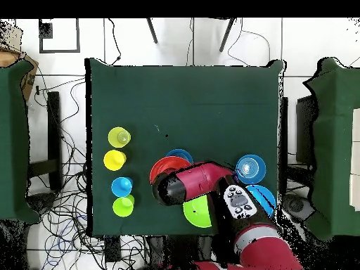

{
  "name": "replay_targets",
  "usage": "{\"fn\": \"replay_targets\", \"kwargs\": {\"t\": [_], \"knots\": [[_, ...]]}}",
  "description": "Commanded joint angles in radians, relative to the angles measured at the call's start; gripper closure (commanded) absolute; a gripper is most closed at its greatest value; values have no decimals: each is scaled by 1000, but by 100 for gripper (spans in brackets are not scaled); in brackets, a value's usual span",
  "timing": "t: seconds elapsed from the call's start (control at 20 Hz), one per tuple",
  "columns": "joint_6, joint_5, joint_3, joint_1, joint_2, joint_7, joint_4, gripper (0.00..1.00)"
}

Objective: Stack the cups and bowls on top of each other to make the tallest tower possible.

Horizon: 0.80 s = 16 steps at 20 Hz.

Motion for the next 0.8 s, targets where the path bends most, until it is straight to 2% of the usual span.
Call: {"fn": "replay_targets", "kwargs": {"t": [0.05,0.55,0.8], "knots": [[32,-45,56,3,14,-37,-33,0],[24,-42,39,22,19,-11,-52,0],[-1,-50,14,41,46,22,-69,0]]}}
